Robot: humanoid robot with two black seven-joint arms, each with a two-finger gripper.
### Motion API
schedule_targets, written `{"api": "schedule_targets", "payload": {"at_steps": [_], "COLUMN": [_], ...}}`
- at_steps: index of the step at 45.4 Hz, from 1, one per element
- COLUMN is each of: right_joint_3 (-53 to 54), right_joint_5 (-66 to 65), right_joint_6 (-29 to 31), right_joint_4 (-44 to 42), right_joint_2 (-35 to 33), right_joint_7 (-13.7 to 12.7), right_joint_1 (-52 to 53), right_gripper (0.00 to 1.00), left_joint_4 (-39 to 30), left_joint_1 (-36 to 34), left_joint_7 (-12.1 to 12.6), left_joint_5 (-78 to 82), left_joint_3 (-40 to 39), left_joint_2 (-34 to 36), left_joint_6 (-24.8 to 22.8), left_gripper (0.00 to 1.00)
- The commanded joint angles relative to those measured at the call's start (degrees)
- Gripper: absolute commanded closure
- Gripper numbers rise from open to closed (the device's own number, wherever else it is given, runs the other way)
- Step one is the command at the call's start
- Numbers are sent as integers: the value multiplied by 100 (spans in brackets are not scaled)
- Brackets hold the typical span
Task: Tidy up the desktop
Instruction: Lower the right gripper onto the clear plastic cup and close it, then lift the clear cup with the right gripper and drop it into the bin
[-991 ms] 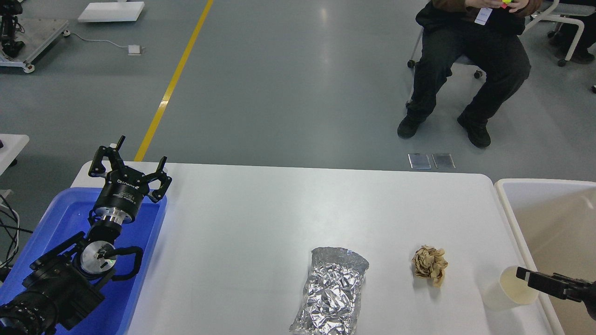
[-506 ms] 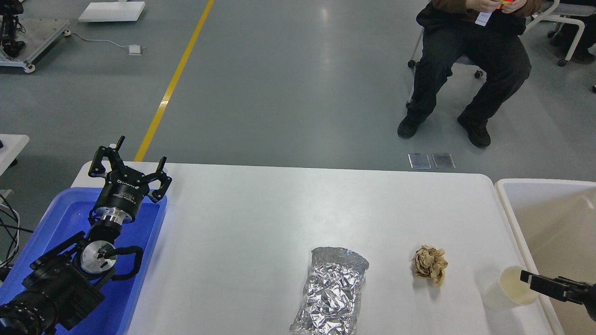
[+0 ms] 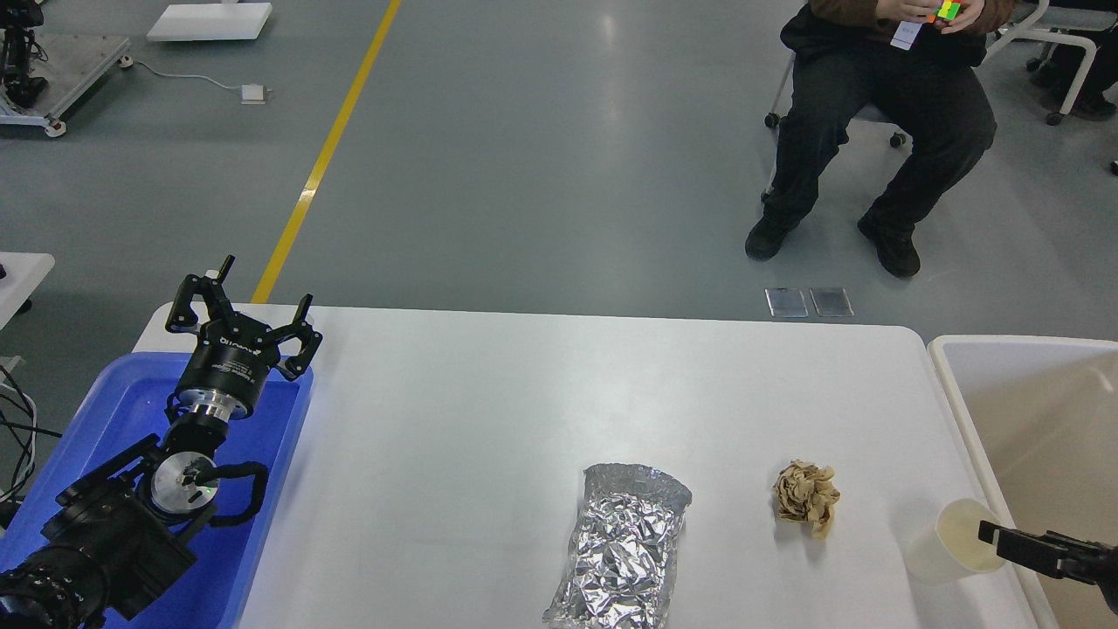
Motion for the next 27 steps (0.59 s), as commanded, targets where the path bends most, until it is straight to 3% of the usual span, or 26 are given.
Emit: {"api": "schedule_targets", "payload": {"at_steps": [1, 14, 19, 22, 27], "right_joint_3": [-15, -23, -23, -41, -155], "right_joint_5": [2, 2, -7, -7, 2], "right_joint_6": [-10, -1, 17, 17, 17], "right_joint_4": [-216, -304, -313, -313, -427], "right_joint_2": [127, 223, 285, 294, 294], "right_joint_7": [23, 58, 58, 49, 41], "right_joint_1": [-29, -81, -99, -108, -90], "right_gripper": [18, 24, 36, 54, 70], "left_joint_4": [0, 0, 0, 0, 0], "left_joint_1": [0, 0, 0, 0, 0], "left_joint_7": [0, 0, 0, 0, 0], "left_joint_5": [-2, -2, -2, -2, -2], "left_joint_3": [-1, -1, -1, -1, -1], "left_joint_2": [0, 0, 0, 0, 0], "left_joint_6": [-3, -3, 6, -3, 6], "left_gripper": [0, 0, 0, 0, 0]}}
